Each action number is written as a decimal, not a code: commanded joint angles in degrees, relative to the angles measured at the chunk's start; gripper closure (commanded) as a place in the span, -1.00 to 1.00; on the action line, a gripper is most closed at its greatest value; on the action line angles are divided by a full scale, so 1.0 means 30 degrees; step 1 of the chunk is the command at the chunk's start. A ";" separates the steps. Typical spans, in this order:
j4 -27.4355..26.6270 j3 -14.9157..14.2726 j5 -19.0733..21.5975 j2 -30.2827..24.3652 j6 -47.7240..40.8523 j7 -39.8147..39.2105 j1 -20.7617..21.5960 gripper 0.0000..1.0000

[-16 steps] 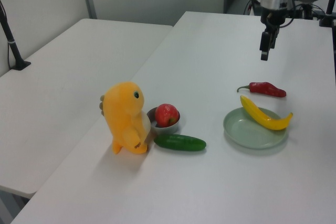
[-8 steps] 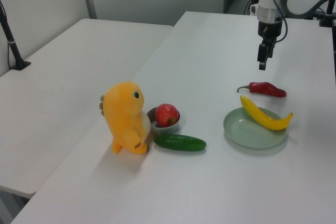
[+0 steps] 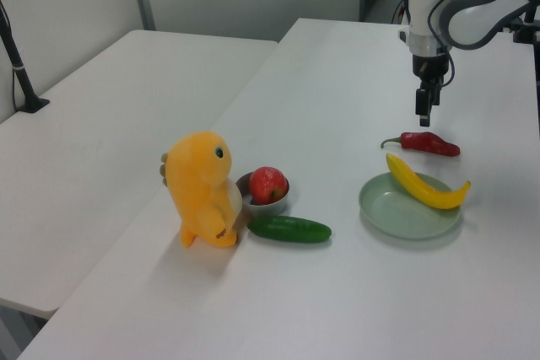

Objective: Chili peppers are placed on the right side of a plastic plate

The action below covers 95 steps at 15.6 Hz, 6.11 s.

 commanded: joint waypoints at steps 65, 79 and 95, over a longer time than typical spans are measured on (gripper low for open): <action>0.1418 0.3067 0.0537 -0.1095 -0.2732 0.2444 0.1436 -1.00; 0.9679 0.2395 0.1416 -0.0567 -0.6920 0.3030 0.1319 -1.00; 1.0827 0.1221 0.1387 -0.0743 -0.8392 0.2942 0.1437 -1.00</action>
